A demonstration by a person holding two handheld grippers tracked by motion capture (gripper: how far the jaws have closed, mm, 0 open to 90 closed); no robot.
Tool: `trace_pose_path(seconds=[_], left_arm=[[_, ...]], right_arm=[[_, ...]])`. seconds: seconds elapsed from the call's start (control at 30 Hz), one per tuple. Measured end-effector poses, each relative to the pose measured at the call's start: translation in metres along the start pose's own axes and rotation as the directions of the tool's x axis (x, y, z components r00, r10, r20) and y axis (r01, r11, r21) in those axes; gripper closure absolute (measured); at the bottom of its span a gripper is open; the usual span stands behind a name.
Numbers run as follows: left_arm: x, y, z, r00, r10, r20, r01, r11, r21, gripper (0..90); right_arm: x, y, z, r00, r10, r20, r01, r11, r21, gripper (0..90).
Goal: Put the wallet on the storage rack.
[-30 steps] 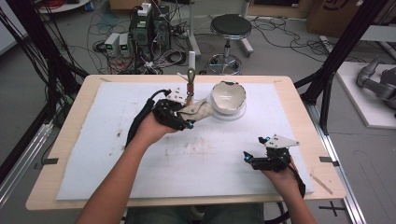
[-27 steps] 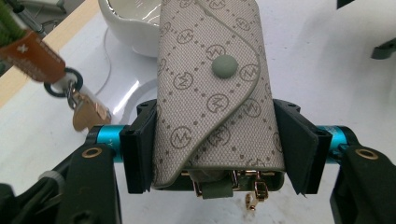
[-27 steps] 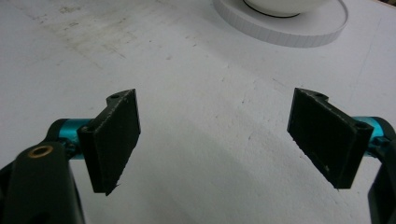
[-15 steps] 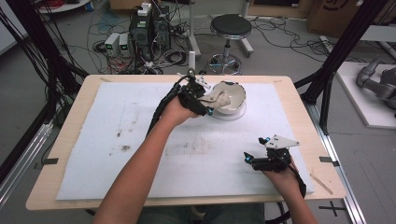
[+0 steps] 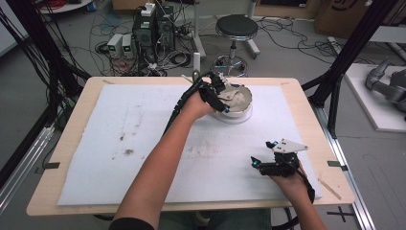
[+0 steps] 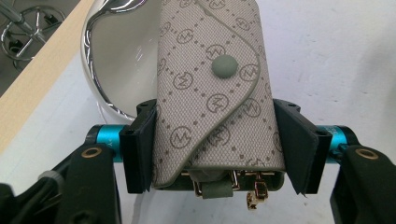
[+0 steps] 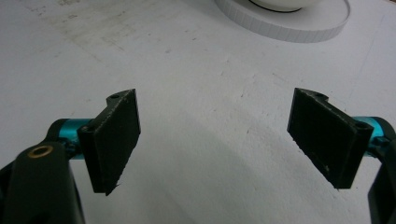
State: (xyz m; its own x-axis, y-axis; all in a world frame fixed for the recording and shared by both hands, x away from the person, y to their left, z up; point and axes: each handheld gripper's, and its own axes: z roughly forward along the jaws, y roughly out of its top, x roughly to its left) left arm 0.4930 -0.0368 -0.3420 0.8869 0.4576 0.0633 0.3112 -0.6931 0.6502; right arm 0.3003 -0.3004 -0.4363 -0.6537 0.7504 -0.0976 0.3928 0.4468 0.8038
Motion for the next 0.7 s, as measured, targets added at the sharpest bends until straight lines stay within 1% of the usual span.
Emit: trace_pose_path(seconds=[0.03, 0.13, 0.17, 0.2, 0.23, 0.33, 0.37, 0.43, 0.47, 0.5, 0.53, 0.57, 0.67, 0.7], left_arm=[[0.0, 0.003, 0.006, 1.0, -0.002, -0.006, 0.002, 0.9999, 0.015, 36.6], [0.0, 0.006, 0.01, 1.0, -0.002, -0.008, 0.002, 0.9998, 0.021, 36.6], [0.001, 0.01, 0.016, 0.9999, -0.002, -0.016, 0.002, 0.9993, 0.036, 36.5], [0.001, 0.01, 0.016, 0.9999, -0.002, -0.016, 0.002, 0.9993, 0.036, 36.5], [0.001, 0.014, 0.02, 0.9997, 0.004, -0.025, -0.003, 0.9986, 0.052, 36.4], [0.001, 0.017, 0.024, 0.9997, 0.01, -0.022, -0.009, 0.9984, 0.055, 36.4], [0.001, 0.02, 0.027, 0.9995, 0.014, -0.029, -0.012, 0.998, 0.062, 36.2], [0.002, 0.021, 0.03, 0.9994, 0.011, -0.032, -0.009, 0.9975, 0.07, 36.0], [0.002, 0.021, 0.03, 0.9994, 0.011, -0.032, -0.009, 0.9975, 0.07, 35.8], [0.002, 0.022, 0.032, 0.9989, 0.011, -0.045, -0.008, 0.9975, 0.07, 35.5], [0.002, 0.022, 0.032, 0.9989, 0.011, -0.045, -0.008, 0.9975, 0.07, 35.1], [0.002, 0.022, 0.033, 0.9974, 0.016, -0.07, -0.012, 0.9978, 0.065, 34.5], [0.002, 0.022, 0.034, 0.9977, 0.006, -0.068, -0.001, 0.998, 0.064, 33.3], [0.002, 0.022, 0.032, 0.9972, -0.002, -0.074, 0.006, 0.9988, 0.049, 32.8]], right_arm=[[-0.001, 0.0, 0.0, 1.0, 0.002, -0.001, -0.002, 1.0, 0.001, 17.3], [-0.001, 0.0, 0.0, 1.0, 0.003, 0.0, -0.003, 1.0, -0.001, 17.3], [-0.001, 0.0, 0.001, 1.0, 0.003, -0.002, -0.003, 1.0, -0.003, 17.3], [-0.001, 0.0, 0.001, 1.0, 0.003, -0.002, -0.003, 1.0, -0.003, 17.3], [0.0, 0.0, 0.001, 1.0, 0.005, -0.004, -0.005, 1.0, -0.002, 17.3], [0.0, 0.0, 0.001, 1.0, 0.002, -0.004, -0.002, 1.0, -0.001, 17.4], [-0.001, 0.0, 0.001, 1.0, 0.001, -0.003, -0.001, 1.0, -0.002, 17.3], [-0.002, -0.001, 0.001, 1.0, 0.002, -0.003, -0.002, 1.0, 0.0, 17.3], [-0.002, -0.001, 0.001, 1.0, 0.002, -0.003, -0.002, 1.0, 0.0, 17.3], [-0.002, -0.001, 0.001, 1.0, 0.006, -0.004, -0.006, 1.0, 0.002, 17.3], [-0.002, -0.001, 0.001, 1.0, 0.006, -0.004, -0.006, 1.0, 0.002, 17.3], [-0.002, -0.001, 0.001, 1.0, 0.004, -0.004, -0.004, 1.0, 0.001, 17.3], [-0.002, -0.001, 0.001, 1.0, 0.002, -0.006, -0.002, 1.0, -0.001, 17.4], [-0.002, -0.001, 0.0, 1.0, 0.001, -0.002, -0.001, 1.0, -0.003, 17.3]])
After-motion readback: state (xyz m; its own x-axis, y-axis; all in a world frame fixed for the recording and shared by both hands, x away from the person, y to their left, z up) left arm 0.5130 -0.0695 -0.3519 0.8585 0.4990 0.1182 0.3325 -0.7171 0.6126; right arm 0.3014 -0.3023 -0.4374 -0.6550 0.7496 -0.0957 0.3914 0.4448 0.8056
